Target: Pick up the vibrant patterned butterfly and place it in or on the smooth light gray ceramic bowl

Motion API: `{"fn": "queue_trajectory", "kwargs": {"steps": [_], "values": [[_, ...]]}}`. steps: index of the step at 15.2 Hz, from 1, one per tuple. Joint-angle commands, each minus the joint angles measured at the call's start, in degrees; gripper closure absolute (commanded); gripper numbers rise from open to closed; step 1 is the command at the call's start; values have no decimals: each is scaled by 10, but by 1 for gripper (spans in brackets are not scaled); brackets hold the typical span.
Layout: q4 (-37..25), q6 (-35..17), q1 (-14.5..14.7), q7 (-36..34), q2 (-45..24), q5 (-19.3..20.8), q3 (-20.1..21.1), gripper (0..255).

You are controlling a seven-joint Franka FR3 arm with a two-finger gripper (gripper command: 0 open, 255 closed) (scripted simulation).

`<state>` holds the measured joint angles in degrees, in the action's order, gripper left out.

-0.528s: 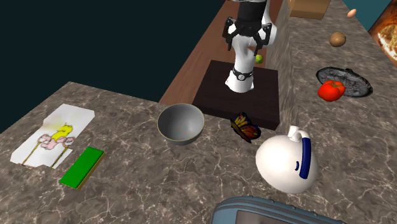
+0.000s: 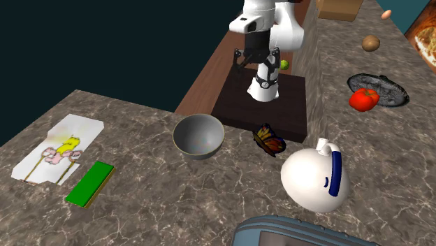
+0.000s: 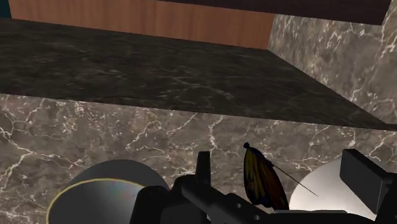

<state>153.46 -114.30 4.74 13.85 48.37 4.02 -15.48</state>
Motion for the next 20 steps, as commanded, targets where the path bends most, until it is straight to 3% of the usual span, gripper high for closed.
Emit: {"fn": "queue_trajectory", "kwargs": {"steps": [1, 4, 7, 9, 13, 20], "values": [[31, -61, 18, 70, -5, -1, -43, 0], [61, -153, 59, 183, -40, -11, -122, 0], [71, -239, 129, 309, -91, -39, -218, 0], [67, -288, 200, 403, -127, -71, -296, 0], [38, -354, 388, 588, -177, -151, -479, 0], [39, -420, 510, 622, -208, -200, -570, 0]]}}
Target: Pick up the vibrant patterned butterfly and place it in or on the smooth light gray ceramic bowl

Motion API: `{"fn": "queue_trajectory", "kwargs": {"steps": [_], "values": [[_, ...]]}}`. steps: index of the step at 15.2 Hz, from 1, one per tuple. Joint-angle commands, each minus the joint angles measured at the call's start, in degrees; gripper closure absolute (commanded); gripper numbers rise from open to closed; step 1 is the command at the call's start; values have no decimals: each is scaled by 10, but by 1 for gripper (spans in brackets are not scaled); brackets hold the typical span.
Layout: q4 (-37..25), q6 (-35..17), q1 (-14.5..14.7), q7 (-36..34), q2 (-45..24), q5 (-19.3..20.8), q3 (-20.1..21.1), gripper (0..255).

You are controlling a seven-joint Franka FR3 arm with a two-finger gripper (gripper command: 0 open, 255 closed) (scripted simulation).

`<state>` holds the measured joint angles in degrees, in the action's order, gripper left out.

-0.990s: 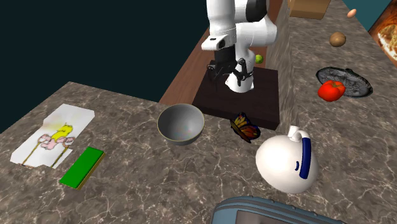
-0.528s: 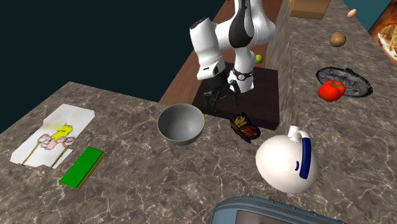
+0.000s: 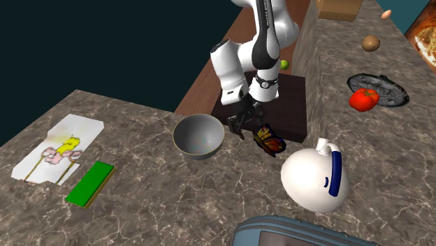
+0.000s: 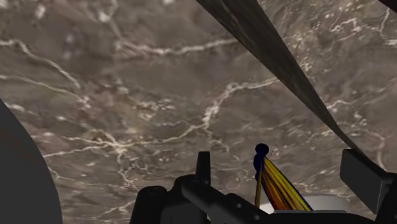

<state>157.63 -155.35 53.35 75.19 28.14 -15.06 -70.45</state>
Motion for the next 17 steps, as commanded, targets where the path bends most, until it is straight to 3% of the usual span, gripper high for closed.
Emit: {"fn": "queue_trajectory", "kwargs": {"steps": [1, 8, 9, 17], "values": [[-3, -15, 36, 11, -8, -13, -29, 0], [-3, -15, 36, 11, -7, -13, -29, 0], [-3, -15, 36, 11, -7, -13, -29, 255], [-3, -15, 36, 11, -7, -13, -29, 255]]}}
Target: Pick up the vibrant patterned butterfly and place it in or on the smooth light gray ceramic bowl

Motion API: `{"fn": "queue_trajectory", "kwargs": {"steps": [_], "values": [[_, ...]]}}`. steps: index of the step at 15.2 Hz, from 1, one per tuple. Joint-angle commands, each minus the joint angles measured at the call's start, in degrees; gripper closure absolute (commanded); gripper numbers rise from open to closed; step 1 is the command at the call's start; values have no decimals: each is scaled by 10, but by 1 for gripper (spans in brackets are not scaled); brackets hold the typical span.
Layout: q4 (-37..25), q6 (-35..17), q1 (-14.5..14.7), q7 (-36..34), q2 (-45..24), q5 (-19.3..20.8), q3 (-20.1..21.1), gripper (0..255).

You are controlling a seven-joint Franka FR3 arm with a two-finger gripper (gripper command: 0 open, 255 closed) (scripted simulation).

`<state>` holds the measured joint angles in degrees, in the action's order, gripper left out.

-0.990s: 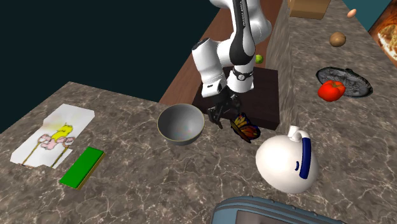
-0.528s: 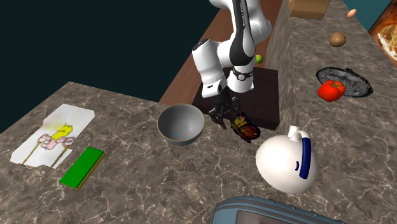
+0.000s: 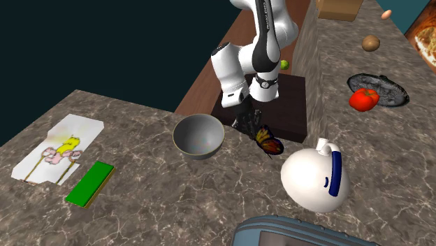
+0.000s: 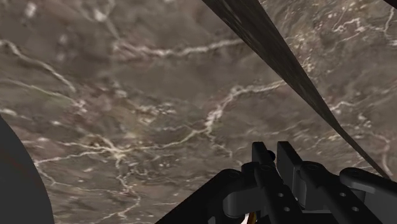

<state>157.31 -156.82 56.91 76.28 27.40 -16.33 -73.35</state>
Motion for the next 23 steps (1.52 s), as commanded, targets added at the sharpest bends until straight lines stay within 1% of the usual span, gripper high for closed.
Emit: {"fn": "queue_trajectory", "kwargs": {"steps": [1, 6, 11, 17, 23], "values": [[0, 0, 0, 0, 0, 0, 0, 255], [-5, 40, -76, -39, 15, 26, 77, 255], [-13, 81, -132, -77, 36, 52, 138, 255], [-29, 129, -180, -118, 63, 76, 193, 255], [-49, 176, -212, -152, 88, 92, 234, 255]]}}
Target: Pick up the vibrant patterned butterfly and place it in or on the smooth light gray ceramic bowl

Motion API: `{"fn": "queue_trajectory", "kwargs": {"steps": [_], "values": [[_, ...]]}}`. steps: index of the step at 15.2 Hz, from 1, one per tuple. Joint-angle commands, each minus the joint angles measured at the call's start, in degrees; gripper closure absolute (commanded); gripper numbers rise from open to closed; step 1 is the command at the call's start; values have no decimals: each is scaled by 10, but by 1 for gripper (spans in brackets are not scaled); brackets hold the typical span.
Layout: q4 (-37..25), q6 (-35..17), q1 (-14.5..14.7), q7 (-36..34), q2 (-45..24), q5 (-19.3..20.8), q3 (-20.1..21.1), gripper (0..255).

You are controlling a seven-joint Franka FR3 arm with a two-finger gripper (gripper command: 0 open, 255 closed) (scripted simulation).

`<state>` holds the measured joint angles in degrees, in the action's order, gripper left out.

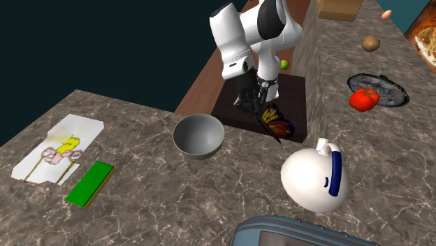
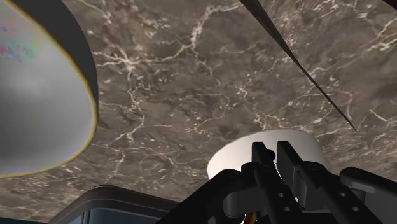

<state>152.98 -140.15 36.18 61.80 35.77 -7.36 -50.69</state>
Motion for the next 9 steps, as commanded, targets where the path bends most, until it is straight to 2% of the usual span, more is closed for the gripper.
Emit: {"fn": "queue_trajectory", "kwargs": {"steps": [1, 9], "values": [[-10, 18, -8, -12, 8, 4, 14, 255], [-45, 79, -31, -50, 33, 16, 55, 255]]}}
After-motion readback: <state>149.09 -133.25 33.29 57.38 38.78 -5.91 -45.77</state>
